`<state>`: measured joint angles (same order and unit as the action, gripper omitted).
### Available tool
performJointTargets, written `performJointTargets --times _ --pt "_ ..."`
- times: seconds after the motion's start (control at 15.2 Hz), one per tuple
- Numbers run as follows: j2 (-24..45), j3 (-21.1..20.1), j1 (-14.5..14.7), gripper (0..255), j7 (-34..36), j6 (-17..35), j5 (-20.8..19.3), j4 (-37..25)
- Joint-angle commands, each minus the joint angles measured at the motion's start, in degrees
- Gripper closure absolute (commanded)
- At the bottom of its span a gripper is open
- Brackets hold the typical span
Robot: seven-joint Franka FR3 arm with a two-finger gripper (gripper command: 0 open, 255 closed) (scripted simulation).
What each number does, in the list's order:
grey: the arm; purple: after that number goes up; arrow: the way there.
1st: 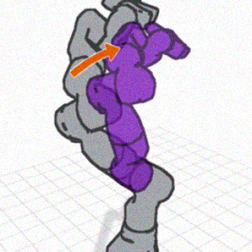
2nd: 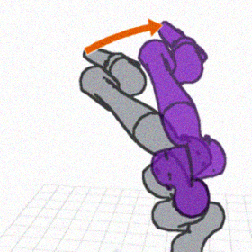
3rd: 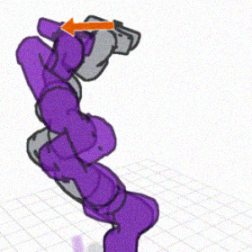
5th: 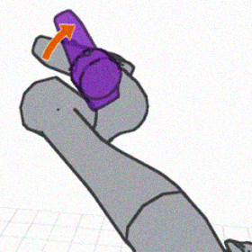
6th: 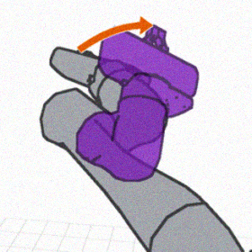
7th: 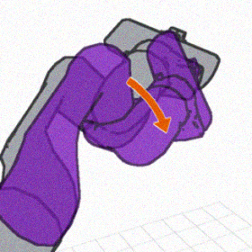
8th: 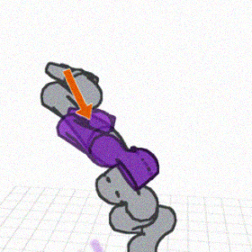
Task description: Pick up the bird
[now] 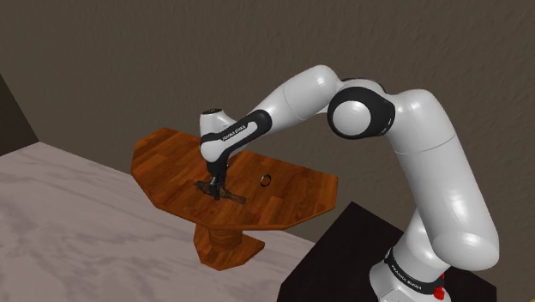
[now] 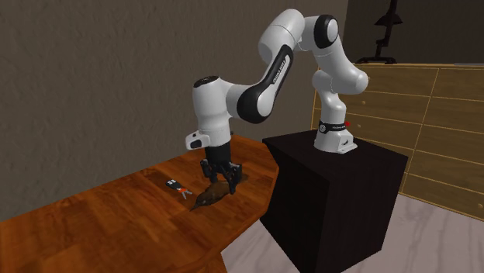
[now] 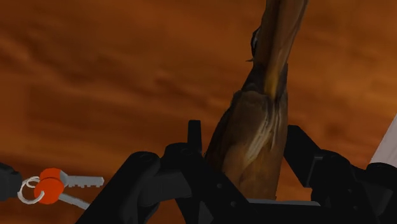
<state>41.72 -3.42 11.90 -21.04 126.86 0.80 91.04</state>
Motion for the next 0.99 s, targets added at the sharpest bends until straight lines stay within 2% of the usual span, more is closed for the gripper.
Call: performJointTargets --times 0.0,0.92 --pt "-0.85 -0.02 -0.02 255 0.02 -0.92 0.02 -0.10" --pt "-6.43 -0.18 -0.16 255 0.19 -7.25 0.19 -0.85"
